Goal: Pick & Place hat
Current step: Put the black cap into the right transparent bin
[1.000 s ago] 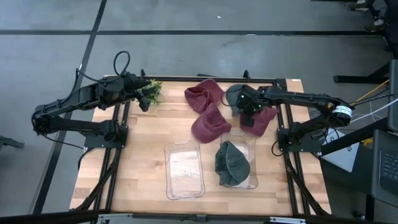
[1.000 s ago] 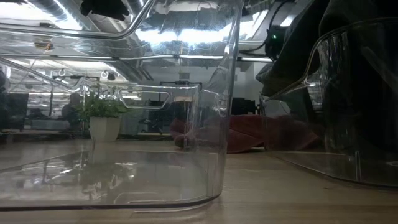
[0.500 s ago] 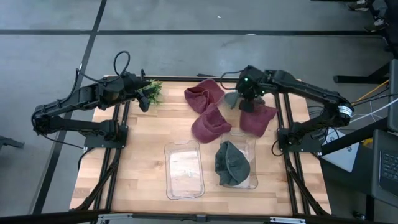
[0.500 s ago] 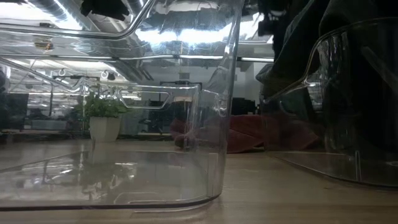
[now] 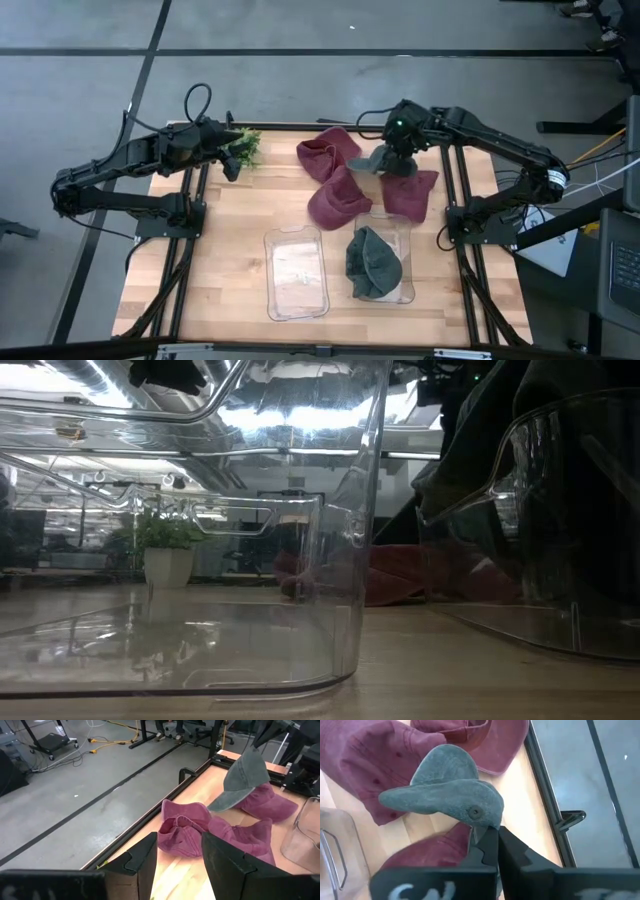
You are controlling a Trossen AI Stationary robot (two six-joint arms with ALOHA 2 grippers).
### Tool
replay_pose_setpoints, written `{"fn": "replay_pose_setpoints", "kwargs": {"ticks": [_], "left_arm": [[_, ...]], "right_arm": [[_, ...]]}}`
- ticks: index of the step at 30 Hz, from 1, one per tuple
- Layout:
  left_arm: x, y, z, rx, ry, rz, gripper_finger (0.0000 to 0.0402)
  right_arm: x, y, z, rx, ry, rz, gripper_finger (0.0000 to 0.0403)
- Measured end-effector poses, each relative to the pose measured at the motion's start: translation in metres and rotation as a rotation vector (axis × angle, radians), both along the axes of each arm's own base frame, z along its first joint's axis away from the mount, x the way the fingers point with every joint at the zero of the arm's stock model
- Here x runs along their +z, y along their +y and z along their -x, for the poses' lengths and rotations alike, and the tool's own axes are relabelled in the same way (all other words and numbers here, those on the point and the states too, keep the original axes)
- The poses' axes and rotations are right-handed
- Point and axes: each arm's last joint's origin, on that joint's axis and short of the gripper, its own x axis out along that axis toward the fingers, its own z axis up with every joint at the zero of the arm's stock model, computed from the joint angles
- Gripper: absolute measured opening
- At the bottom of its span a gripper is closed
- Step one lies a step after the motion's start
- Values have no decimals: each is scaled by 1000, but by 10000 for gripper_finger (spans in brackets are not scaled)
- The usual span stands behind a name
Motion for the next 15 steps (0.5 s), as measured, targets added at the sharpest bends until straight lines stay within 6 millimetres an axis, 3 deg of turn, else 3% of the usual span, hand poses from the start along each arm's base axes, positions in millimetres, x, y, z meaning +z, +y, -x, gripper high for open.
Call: {"fn": "replay_pose_setpoints", "kwargs": {"ticks": [10, 15], "left_arm": [[0, 0, 0, 0, 0, 0, 148], [0, 0, 0, -7, -1, 3, 148]], "right_arm": [[0, 0, 0, -65, -29, -24, 0], [10, 0, 0, -117, -84, -31, 0]]}}
